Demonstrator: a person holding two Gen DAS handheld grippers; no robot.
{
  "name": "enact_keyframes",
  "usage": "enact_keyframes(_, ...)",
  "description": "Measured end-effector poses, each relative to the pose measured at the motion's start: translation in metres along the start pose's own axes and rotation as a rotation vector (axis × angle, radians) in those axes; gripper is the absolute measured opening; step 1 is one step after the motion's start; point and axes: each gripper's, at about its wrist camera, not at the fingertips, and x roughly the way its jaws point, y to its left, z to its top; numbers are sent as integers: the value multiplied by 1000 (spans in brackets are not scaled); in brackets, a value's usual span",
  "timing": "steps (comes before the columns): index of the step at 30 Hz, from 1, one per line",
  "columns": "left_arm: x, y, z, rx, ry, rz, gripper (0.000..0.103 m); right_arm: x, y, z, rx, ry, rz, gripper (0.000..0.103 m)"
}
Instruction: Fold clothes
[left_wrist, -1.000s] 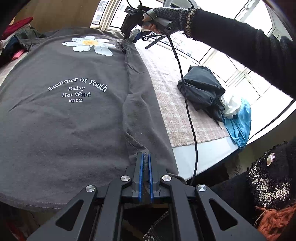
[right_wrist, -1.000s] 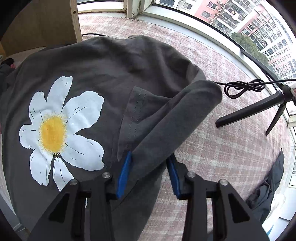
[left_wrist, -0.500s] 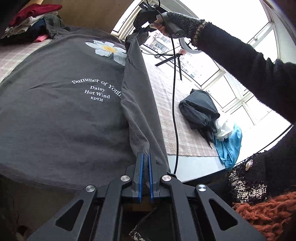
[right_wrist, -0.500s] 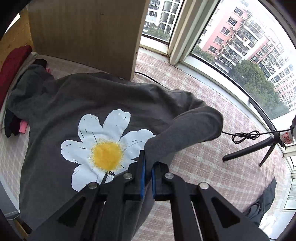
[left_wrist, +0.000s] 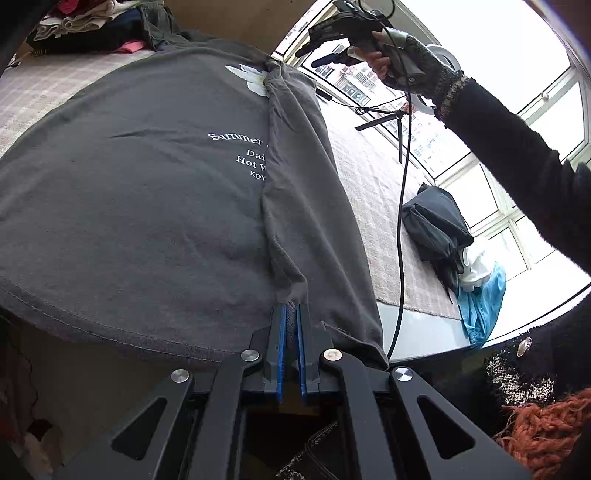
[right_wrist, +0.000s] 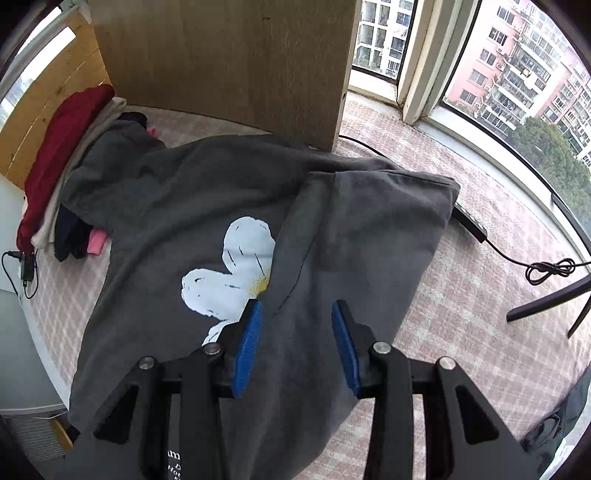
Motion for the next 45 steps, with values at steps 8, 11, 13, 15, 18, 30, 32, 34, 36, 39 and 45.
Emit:
enact_keyframes(8, -12, 6, 4, 48, 16, 38, 5, -33, 9, -211, -79, -11, 206, 39)
enact_keyframes(11, -16, 11, 4, 56, 24, 54, 5, -36, 44, -294, -117, 11, 214, 39)
enact_keyframes(13, -15, 23, 1, 34, 34, 75, 5, -37, 69, -330, -143, -19, 198, 39)
enact_keyframes(15, -12, 31, 2, 29, 46, 98, 5, -38, 92, -351, -190, -57, 180, 39)
enact_keyframes(18, -15, 26, 3, 87, 40, 101, 5, -38, 124, -379, -255, -112, 151, 41)
enact_keyframes(30, -30, 30, -10, 138, 87, 193, 4, -30, 156, -408, -318, -175, 63, 46)
enact_keyframes(32, -25, 21, -6, 173, 87, 181, 4, -39, 148, -407, -277, -210, 52, 46)
enact_keyframes(34, -21, 13, -3, 209, 86, 169, 4, -42, 140, -402, -217, -228, 44, 46)
enact_keyframes(36, -16, 4, 0, 245, 86, 157, 6, -42, 134, -396, -164, -237, 41, 46)
enact_keyframes(39, -6, 6, -4, 308, 140, 234, 4, -35, 146, -391, -184, -219, 71, 46)
enact_keyframes(45, -35, 6, -8, 351, 137, 245, 2, -53, 150, -401, -195, -199, 242, 46)
